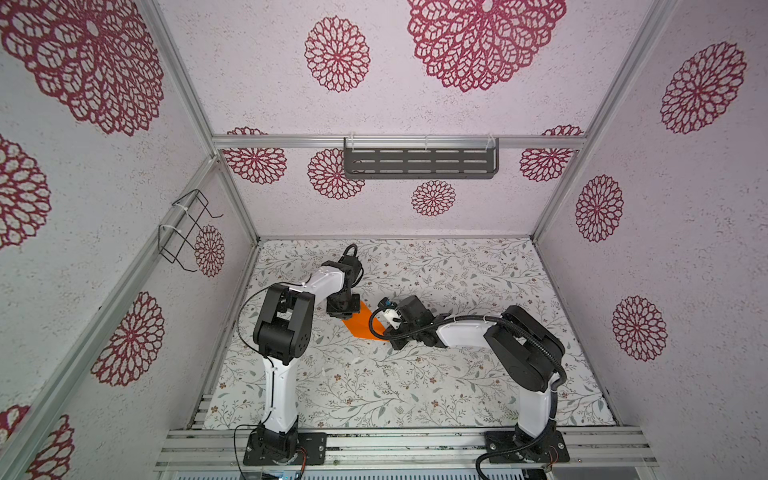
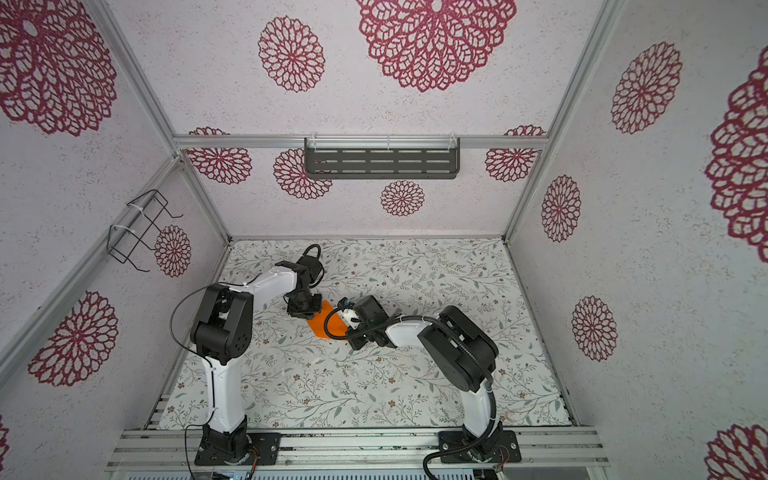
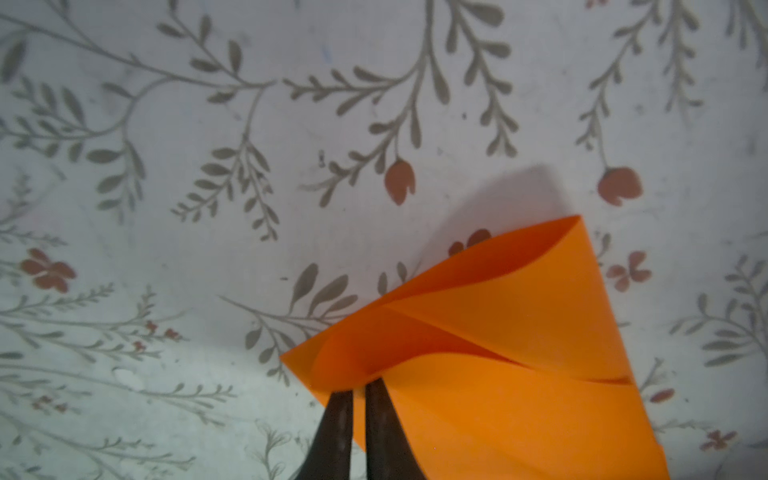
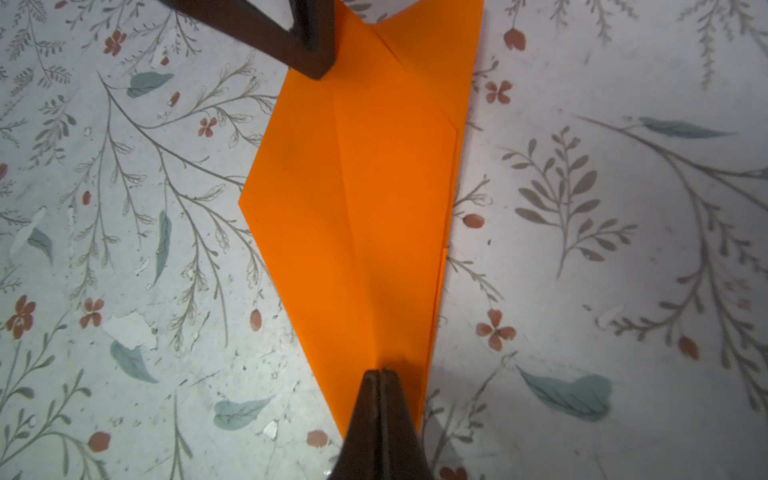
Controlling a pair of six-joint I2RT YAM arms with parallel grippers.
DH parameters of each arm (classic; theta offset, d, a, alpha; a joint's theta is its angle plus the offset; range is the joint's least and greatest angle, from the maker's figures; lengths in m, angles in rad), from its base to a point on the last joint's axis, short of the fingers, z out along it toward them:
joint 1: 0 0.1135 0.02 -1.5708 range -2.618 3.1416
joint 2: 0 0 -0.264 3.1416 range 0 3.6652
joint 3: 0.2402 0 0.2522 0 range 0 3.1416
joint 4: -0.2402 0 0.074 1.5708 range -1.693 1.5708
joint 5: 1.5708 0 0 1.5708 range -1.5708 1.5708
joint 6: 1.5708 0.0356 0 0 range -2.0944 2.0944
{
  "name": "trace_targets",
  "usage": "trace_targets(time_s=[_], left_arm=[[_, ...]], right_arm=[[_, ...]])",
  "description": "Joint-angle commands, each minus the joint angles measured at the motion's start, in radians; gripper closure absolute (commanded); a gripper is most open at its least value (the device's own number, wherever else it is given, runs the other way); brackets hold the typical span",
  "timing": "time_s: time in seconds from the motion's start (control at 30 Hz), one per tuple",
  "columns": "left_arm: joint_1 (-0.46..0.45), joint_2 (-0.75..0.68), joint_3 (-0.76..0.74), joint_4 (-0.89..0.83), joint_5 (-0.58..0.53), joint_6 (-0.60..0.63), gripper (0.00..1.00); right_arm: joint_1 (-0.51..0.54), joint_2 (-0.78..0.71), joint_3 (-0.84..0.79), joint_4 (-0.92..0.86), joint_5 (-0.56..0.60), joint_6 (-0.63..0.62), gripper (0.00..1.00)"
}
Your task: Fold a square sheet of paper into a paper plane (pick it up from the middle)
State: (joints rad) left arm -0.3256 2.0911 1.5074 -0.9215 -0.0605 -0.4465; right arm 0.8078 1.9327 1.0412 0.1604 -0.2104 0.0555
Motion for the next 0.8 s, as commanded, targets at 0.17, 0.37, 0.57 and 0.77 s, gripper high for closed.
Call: trace_targets(time_s=[0.17, 0.37, 0.57, 0.77], left_arm=[[0.019, -0.197, -0.086, 0.100, 0.166, 0.003, 0.84], [0.011, -0.191, -0.144, 0.161, 0.268, -0.031, 0.85], [0.009, -0.194, -0.201, 0.234, 0.348, -0.065, 0.88], [0.006, -0.158, -0.202, 0.288, 0.406, -0.092, 0.89]], right_arm=[[-0.007, 0.028, -0.041, -0.086, 0.025, 0.026, 0.97], [-0.007, 0.028, -0.044, -0.081, 0.022, 0.031, 0.97], [-0.007, 0.029, -0.047, -0.078, 0.019, 0.033, 0.97], [-0.007, 0.032, -0.047, -0.076, 0.015, 0.035, 0.98]])
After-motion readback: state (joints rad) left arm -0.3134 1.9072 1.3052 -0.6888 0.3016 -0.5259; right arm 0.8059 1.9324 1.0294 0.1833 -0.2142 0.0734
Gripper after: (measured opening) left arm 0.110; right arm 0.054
